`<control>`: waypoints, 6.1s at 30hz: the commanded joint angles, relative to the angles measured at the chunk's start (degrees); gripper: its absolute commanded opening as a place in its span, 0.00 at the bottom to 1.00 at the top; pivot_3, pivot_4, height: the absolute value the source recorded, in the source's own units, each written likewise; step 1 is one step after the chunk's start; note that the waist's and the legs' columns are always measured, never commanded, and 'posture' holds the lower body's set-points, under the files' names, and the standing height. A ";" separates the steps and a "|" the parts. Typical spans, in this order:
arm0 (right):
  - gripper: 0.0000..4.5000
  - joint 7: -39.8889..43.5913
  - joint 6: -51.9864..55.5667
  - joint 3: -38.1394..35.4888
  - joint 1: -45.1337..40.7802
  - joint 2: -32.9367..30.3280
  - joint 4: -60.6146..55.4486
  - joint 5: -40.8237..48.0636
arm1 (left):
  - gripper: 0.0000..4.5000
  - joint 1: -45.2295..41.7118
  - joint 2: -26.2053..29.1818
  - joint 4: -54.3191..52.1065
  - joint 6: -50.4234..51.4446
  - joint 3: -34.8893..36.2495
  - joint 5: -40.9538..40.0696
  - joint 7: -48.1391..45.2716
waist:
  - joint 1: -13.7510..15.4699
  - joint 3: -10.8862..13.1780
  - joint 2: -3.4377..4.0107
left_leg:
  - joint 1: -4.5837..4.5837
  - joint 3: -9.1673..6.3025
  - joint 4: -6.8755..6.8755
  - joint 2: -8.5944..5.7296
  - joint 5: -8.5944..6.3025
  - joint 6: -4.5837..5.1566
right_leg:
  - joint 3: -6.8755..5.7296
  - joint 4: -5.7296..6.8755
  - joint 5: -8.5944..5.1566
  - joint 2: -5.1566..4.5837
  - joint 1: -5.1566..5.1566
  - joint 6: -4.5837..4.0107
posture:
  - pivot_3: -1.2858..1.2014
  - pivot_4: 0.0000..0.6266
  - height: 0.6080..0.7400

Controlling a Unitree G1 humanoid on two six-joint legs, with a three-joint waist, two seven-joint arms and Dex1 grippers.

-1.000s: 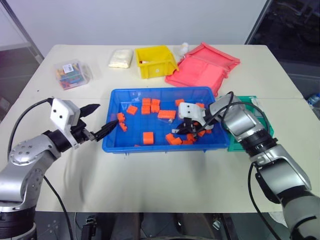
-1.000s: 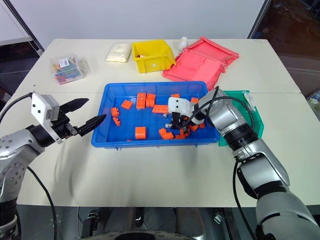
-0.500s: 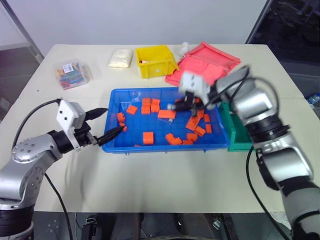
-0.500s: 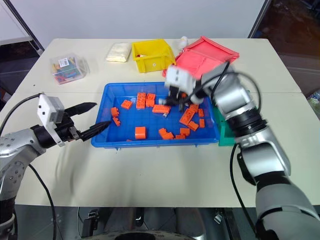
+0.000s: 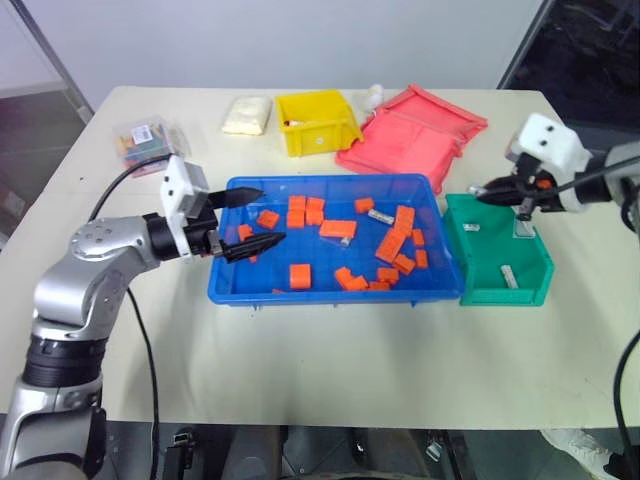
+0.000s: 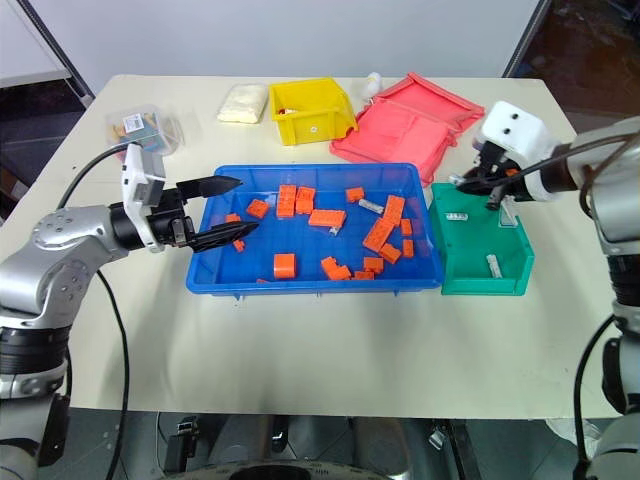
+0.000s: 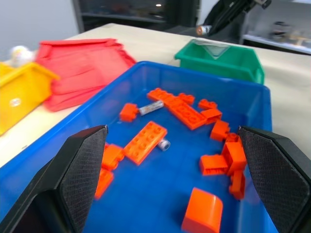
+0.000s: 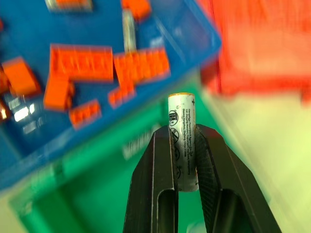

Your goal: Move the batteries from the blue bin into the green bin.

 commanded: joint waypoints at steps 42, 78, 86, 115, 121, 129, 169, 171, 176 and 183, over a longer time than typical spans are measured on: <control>0.99 -8.28 -14.88 13.25 -22.36 42.77 36.47 3.05 | 1.00 20.32 4.64 -20.84 6.78 16.75 -4.55 11.69 | -0.90 0.01 0.00 | -0.07 -0.06 -0.01 -0.09 0.01 -0.01 | -0.01 0.18 0.01 -0.15 -0.12 0.00 | 0.52 0.24 1.00; 0.27 -20.40 -32.81 12.17 -26.94 45.96 52.03 -7.80 | 1.00 21.34 4.00 -20.83 4.44 14.73 -3.34 15.31 | -0.78 0.01 -0.01 | -0.03 -0.06 0.00 -0.10 0.02 -0.05 | -0.01 0.22 0.00 -0.15 -0.09 -0.01 | 0.52 0.24 1.00; 0.27 -23.19 -38.86 13.43 -27.10 45.49 54.56 -11.99 | 1.00 21.86 3.33 -21.64 4.56 14.89 -3.55 15.86 | -0.99 0.01 -0.01 | -0.03 -0.05 -0.04 -0.09 0.02 -0.05 | 0.00 0.22 0.00 -0.13 -0.13 -0.01 | 0.52 0.24 1.00; 0.99 -4.87 -28.69 13.51 -17.51 36.56 26.05 -6.14 | 1.00 20.90 3.09 -21.15 4.77 13.37 -3.72 15.69 | -1.05 0.01 0.00 | -0.03 -0.04 0.01 -0.15 0.02 -0.05 | -0.03 0.12 0.01 -0.22 -0.02 0.00 | 0.52 0.24 1.00; 0.99 -13.84 -17.87 8.78 -19.82 41.46 31.30 -4.08 | 1.00 20.72 2.74 -20.94 4.60 13.00 -3.37 15.81 | -1.47 0.01 0.00 | 0.03 -0.08 -0.07 0.00 0.02 -0.05 | -0.01 0.23 -0.01 -0.02 -0.11 -0.03 | 0.52 0.24 1.00; 0.99 -20.12 -11.10 6.02 -20.98 45.72 35.00 -2.06 | 1.00 21.28 2.56 -21.34 4.49 12.81 -2.94 16.30 | -0.75 0.01 0.00 | 0.01 -0.06 -0.04 -0.05 0.02 -0.05 | -0.01 0.22 0.00 -0.10 -0.09 -0.03 | 0.52 0.24 1.00; 0.60 -30.30 -29.39 9.83 -26.75 45.15 52.22 -11.71 | 1.00 22.55 0.52 -23.07 4.19 11.76 -2.44 18.72 | -0.91 0.01 0.00 | 0.00 -0.04 -0.07 -0.06 0.02 -0.05 | 0.00 0.22 0.00 -0.10 -0.11 -0.03 | 0.52 0.24 1.00; 0.83 -29.79 -28.67 9.39 -26.54 45.45 51.42 -11.22 | 1.00 22.64 0.54 -23.11 4.16 11.77 -2.45 18.69 | -1.02 0.01 0.00 | 0.00 -0.04 -0.07 -0.06 0.02 -0.05 | 0.00 0.22 0.00 -0.09 -0.12 -0.03 | 0.52 0.24 1.00; 0.83 -27.24 -26.81 8.09 -26.09 45.25 45.58 -9.14 | 1.00 22.81 0.75 -23.19 4.16 11.84 -2.44 18.53 | -0.93 0.01 0.00 | 0.00 -0.04 -0.07 -0.05 0.02 -0.05 | 0.01 0.22 0.00 -0.10 -0.12 -0.03 | 0.52 0.24 1.00; 0.83 -13.21 -20.65 11.69 -21.11 41.10 28.96 -6.80 | 1.00 22.82 1.05 -22.73 4.14 11.73 -2.33 17.96 | -0.68 0.01 0.00 | 0.00 -0.07 -0.06 -0.07 0.02 -0.05 | -0.01 0.22 0.00 -0.12 -0.09 -0.03 | 0.52 0.24 1.00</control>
